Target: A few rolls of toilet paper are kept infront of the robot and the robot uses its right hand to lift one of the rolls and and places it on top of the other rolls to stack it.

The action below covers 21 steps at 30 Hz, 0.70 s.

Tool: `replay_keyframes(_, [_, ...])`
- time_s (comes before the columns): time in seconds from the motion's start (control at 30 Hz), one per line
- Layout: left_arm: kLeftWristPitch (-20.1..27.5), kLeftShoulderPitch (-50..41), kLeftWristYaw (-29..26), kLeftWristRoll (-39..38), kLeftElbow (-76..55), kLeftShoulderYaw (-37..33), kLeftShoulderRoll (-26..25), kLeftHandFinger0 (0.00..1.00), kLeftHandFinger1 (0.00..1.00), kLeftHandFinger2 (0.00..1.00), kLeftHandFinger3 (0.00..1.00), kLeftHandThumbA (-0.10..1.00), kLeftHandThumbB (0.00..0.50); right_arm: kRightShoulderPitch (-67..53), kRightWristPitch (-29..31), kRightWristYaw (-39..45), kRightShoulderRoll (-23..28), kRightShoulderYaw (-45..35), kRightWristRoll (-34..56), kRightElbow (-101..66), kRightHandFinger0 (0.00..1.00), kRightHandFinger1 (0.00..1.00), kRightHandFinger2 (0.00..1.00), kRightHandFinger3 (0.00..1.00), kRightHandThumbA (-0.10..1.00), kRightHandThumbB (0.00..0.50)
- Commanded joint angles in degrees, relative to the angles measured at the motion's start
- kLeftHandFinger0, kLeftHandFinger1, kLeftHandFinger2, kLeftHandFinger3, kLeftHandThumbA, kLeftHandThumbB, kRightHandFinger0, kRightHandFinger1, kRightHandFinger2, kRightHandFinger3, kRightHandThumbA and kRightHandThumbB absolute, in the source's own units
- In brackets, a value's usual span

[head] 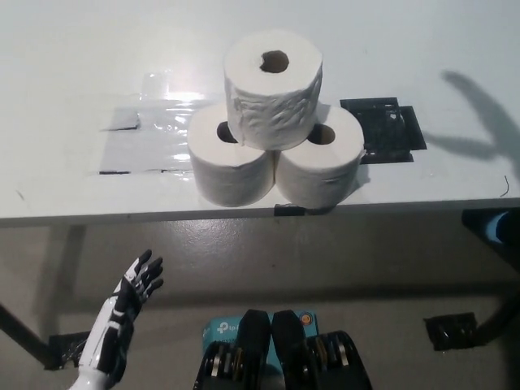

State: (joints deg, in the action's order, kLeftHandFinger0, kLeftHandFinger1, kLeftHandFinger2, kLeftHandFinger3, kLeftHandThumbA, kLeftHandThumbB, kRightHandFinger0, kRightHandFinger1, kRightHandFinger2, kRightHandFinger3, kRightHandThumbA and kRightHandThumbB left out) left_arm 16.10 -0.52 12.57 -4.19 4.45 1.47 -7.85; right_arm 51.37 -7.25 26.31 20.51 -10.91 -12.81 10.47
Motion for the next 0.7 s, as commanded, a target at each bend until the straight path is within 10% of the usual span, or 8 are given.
replay_keyframes(0.0, [-1.8,7.1,0.0,-2.7,1.9,0.9,-1.0,1.0,1.0,1.0,1.0,1.0,0.264,-23.6,8.1,-12.9,3.7,-27.9,34.3,-52.1,1.0,1.0,1.0,1.0,1.0,0.321])
replay_keyframes(0.2, [-0.6,7.1,0.0,-2.7,2.9,1.0,-0.8,1.0,1.0,1.0,1.0,1.0,0.263,-41.0,20.0,-14.0,-9.7,-19.2,30.0,-52.4,1.0,1.0,1.0,1.0,1.0,0.306])
replay_keyframes(0.67, [0.1,1.4,0.6,-2.6,1.8,0.4,-0.7,1.0,1.0,1.0,1.0,1.0,0.237,-54.5,21.4,-8.9,-29.6,-0.3,18.5,-31.7,1.0,1.0,1.0,1.0,1.0,0.376])
